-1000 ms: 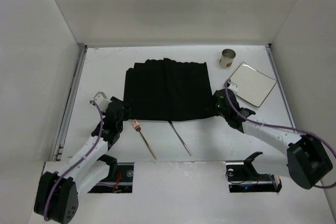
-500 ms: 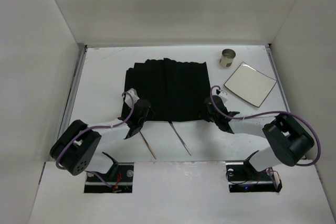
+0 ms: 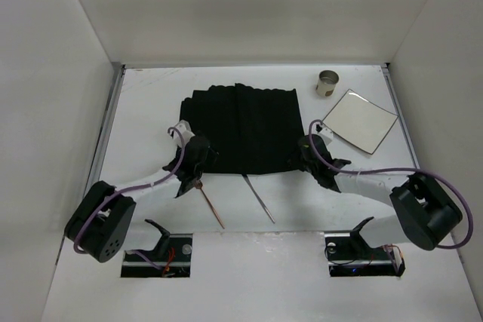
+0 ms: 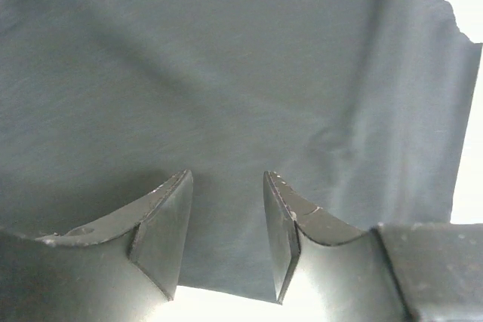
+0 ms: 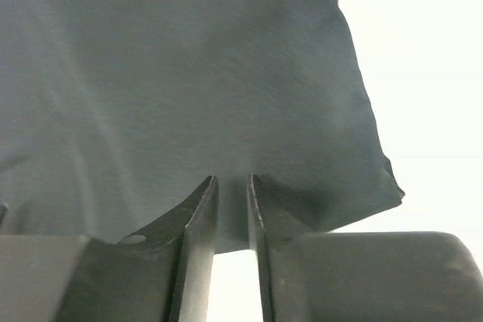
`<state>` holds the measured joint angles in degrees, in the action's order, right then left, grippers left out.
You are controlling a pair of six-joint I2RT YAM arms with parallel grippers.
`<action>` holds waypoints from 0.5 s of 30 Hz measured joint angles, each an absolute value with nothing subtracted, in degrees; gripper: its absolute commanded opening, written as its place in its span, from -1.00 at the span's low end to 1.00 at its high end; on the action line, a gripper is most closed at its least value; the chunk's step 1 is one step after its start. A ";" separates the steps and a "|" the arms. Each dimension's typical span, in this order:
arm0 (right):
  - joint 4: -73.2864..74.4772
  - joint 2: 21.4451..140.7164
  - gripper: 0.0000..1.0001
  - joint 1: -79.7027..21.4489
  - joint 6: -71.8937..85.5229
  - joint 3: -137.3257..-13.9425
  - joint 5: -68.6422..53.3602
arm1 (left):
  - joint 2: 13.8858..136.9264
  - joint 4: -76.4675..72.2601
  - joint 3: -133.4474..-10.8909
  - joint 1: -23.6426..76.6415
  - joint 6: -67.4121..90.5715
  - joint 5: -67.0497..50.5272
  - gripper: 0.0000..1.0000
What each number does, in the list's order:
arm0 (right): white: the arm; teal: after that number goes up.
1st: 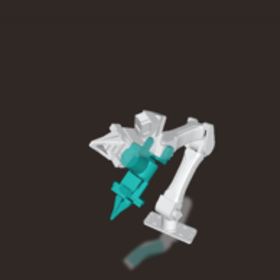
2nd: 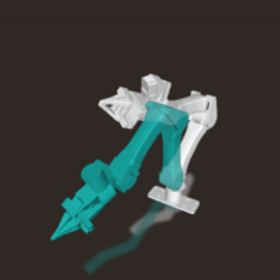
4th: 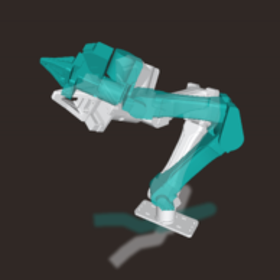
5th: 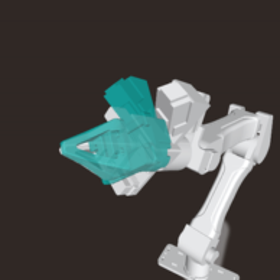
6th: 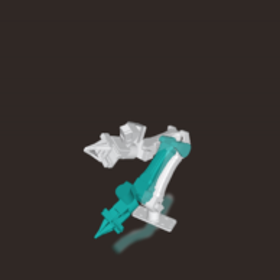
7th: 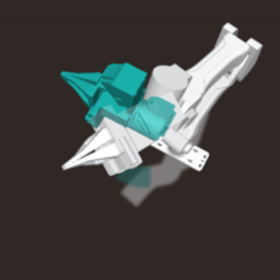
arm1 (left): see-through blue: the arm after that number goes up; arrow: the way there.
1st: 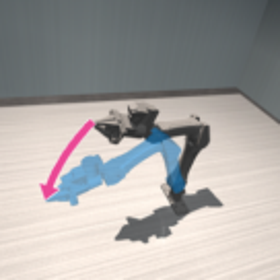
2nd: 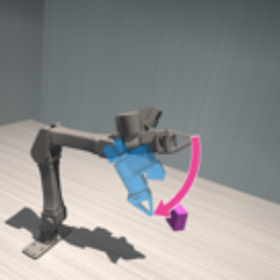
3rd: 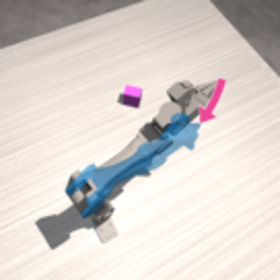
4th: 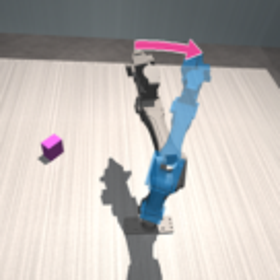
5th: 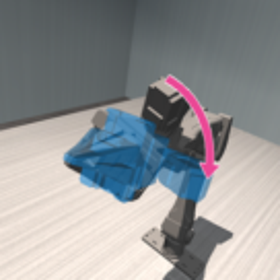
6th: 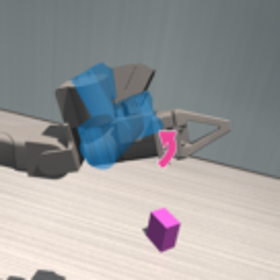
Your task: Set the dinner table for one person
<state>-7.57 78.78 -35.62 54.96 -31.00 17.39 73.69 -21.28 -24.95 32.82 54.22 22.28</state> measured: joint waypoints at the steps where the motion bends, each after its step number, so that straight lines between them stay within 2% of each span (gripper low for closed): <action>1: -7.22 78.50 -0.42 -35.75 54.30 -31.75 17.47 | 74.08 -21.17 -26.70 33.10 54.00 22.26 -0.19; 4: -7.01 79.46 -0.55 -36.82 52.16 -35.59 17.34 | 77.25 -21.80 -33.67 34.04 53.30 21.30 -0.20; 9: -10.33 85.38 -0.58 -39.18 49.71 -40.34 14.06 | 89.97 -24.91 -46.78 34.54 52.82 16.58 -0.22; 15: -12.58 92.25 -0.63 -39.46 49.60 -40.01 10.33 | 107.20 -25.36 -57.91 34.09 52.82 11.03 -0.26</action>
